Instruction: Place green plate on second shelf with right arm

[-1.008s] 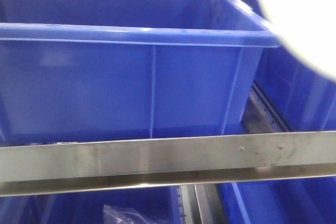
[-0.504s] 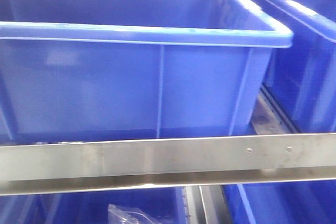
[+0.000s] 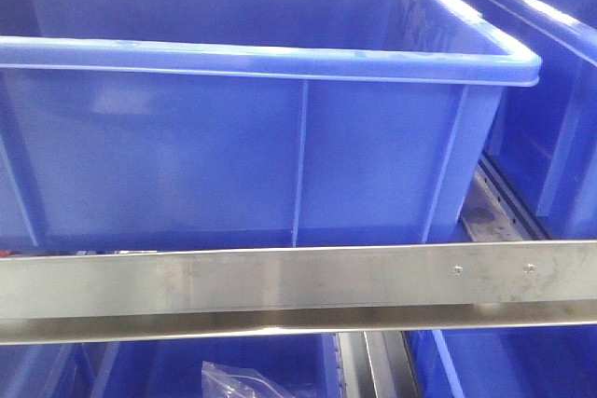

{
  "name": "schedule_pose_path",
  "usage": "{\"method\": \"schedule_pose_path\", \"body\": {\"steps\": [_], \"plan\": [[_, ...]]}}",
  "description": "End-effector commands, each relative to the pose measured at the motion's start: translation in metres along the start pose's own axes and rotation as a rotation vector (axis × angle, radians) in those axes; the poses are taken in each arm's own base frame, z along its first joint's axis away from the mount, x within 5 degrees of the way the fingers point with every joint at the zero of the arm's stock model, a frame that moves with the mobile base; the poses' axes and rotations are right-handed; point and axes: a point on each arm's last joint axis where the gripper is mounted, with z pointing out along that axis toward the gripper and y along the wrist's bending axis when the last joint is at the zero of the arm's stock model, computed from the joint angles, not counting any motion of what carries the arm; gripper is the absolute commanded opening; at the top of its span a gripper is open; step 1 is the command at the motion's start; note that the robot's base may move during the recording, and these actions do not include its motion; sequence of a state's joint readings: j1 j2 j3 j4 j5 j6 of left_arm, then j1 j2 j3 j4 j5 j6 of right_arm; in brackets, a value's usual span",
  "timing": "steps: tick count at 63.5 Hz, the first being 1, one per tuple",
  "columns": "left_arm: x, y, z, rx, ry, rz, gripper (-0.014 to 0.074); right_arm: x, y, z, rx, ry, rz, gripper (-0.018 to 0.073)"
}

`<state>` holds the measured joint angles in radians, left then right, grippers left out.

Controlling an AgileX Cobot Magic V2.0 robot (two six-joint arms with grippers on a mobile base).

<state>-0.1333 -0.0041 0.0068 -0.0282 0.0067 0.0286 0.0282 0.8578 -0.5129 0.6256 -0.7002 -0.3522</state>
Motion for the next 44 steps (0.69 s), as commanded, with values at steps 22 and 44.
{"method": "schedule_pose_path", "body": {"steps": [22,44], "plan": [[0.005,0.0,-0.001,0.0,-0.061,-0.008,0.013,0.011,-0.02,0.061,0.173,0.003,-0.101,0.0053],[0.005,0.0,-0.001,0.0,-0.061,-0.008,0.013,0.028,-0.019,0.101,0.108,0.14,-0.206,0.0209]]}}
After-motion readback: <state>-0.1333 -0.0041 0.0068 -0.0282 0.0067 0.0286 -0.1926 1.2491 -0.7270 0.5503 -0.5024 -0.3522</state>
